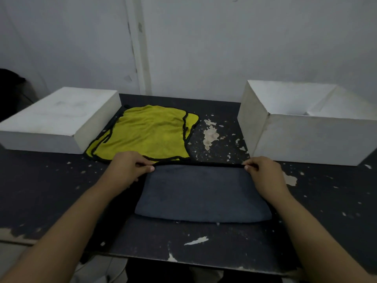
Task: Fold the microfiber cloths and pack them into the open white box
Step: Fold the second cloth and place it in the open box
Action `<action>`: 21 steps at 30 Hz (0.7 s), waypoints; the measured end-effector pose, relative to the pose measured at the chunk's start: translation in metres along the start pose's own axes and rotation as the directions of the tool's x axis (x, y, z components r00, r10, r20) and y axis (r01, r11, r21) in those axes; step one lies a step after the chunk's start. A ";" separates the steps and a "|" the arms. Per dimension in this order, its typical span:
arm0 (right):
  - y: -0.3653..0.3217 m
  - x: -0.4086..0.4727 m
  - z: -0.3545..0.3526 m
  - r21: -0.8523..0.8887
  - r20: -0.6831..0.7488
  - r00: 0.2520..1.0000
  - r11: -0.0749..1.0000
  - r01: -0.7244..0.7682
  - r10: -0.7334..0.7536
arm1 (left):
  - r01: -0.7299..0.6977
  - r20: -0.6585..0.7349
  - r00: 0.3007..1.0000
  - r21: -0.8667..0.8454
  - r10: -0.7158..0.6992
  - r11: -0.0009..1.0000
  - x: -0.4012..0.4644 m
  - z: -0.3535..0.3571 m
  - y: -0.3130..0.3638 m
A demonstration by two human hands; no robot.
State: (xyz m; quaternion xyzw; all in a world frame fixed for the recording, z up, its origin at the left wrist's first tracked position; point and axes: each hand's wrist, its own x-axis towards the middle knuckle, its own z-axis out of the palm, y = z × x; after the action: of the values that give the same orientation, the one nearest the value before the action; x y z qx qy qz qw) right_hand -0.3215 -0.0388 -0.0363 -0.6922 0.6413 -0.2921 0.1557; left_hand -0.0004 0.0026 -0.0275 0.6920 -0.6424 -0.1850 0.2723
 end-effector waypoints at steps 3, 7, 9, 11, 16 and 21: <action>0.001 -0.001 0.007 -0.045 -0.037 0.999 0.999 0.028 -0.030 | -0.017 -0.030 0.999 -0.015 0.016 1.000 0.003 0.003 -0.001; 0.002 -0.002 0.009 -0.047 -0.065 0.997 0.998 0.039 -0.042 | -0.067 -0.026 0.997 0.140 0.071 0.988 0.009 0.006 0.000; 0.002 -0.004 0.007 -0.023 -0.089 0.995 0.999 0.034 -0.036 | -0.060 -0.021 0.998 0.212 0.066 0.975 0.013 0.006 0.005; 0.003 -0.010 0.002 0.003 -0.113 0.993 1.000 0.027 -0.027 | -0.062 -0.017 0.997 0.311 0.070 0.948 0.014 0.010 0.014; 0.006 -0.033 -0.011 0.001 -0.178 0.982 0.998 -0.061 0.060 | -0.220 -0.016 0.971 0.341 0.240 0.914 0.012 0.035 0.058; 0.011 -0.067 -0.009 -0.106 -0.134 0.980 0.981 -0.162 0.147 | -0.466 0.219 0.876 0.153 0.430 0.872 0.017 0.086 0.122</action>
State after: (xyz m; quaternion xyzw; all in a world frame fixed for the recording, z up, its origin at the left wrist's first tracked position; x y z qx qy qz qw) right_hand -0.3362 0.0273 -0.0494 -0.6284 0.7176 -0.2842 0.0969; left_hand -0.1474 -0.0296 -0.0182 0.5282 -0.8227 -0.1118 0.1782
